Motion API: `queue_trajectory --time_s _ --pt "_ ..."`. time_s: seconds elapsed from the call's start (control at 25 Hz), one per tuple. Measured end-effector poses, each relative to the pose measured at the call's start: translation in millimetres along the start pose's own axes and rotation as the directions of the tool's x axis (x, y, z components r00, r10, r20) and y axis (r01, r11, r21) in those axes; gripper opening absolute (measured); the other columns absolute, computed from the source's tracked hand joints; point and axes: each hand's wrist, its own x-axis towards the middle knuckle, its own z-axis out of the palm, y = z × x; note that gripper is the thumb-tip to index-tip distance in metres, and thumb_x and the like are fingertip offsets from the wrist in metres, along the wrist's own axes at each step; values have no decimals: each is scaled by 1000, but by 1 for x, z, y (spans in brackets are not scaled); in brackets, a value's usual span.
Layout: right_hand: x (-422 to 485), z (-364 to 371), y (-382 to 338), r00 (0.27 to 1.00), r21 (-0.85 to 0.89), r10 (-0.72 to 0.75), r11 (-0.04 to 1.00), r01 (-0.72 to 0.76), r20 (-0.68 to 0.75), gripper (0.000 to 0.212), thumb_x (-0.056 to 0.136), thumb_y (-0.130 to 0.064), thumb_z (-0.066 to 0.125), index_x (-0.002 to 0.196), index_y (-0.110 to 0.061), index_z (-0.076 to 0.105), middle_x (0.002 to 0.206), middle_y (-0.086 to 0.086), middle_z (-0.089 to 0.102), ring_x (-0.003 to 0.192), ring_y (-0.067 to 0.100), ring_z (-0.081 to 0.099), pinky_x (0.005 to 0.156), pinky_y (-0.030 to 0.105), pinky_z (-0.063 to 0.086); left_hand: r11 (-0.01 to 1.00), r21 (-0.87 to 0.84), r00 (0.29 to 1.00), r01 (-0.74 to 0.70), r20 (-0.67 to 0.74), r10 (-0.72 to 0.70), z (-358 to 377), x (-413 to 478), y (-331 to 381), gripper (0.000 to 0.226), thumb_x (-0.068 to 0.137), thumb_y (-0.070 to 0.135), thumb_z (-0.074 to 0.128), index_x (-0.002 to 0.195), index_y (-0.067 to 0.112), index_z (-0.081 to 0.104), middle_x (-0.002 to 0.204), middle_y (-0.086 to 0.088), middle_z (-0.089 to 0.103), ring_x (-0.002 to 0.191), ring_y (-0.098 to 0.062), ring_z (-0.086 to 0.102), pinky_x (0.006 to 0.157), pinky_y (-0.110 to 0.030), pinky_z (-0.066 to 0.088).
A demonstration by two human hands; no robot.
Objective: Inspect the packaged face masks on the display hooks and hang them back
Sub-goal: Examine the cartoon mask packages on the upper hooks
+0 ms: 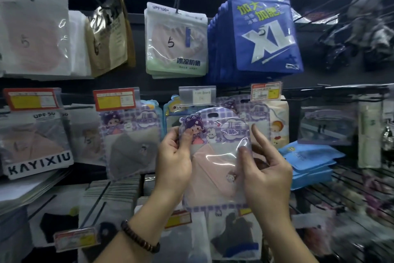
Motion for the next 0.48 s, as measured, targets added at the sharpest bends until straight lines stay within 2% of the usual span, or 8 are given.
queue_trajectory --time_s 0.08,0.12,0.16,0.24,0.28,0.4,0.48 --pt "14 -9 6 999 -59 -49 997 48 -11 46 101 -14 73 143 -30 68 101 -13 79 60 2 63 58 20 56 1000 24 1000 -5 6 4 18 1 -4 19 109 31 59 103 22 74 97 0 82 96 -23 77 93 -52 60" --pt "21 -14 12 998 -82 -54 995 52 -19 45 101 -14 73 141 -33 69 101 -1 77 60 7 63 58 22 56 999 33 1000 -2 7 2 27 1 -5 20 108 33 59 102 21 74 96 0 81 95 -22 77 92 -51 60" --pt "28 -18 18 998 -116 -56 992 52 -27 44 101 -16 73 139 -39 70 98 7 72 63 15 63 62 29 59 999 33 1000 -5 13 4 36 1 -7 22 108 35 59 101 20 74 95 0 81 94 -22 76 92 -49 59" --pt "40 -26 29 998 -202 -62 978 55 -32 45 101 -19 74 137 -45 70 91 6 63 70 23 60 72 48 59 999 35 999 -12 34 11 54 1 -8 23 109 36 57 100 20 71 96 -4 80 95 -27 76 92 -49 59" --pt "45 -31 32 998 -222 -63 974 55 -31 45 101 -18 73 139 -43 69 91 1 60 72 23 60 75 52 58 999 50 999 -5 45 2 62 2 -8 23 109 37 56 100 20 69 95 -5 79 95 -29 75 91 -49 60" --pt "58 -43 36 994 -243 -105 966 93 -37 48 101 -15 73 144 -34 66 99 -8 59 83 21 62 81 47 59 993 119 999 11 44 -17 82 2 -7 23 109 39 54 103 20 65 94 -6 77 91 -27 74 76 -29 57" --pt "66 -48 39 985 -256 -167 955 151 -41 49 101 -15 73 146 -34 65 106 -8 60 87 21 63 81 44 59 991 131 999 -15 46 9 90 3 -7 23 109 43 52 105 23 64 92 -5 76 84 -26 73 69 -27 55"
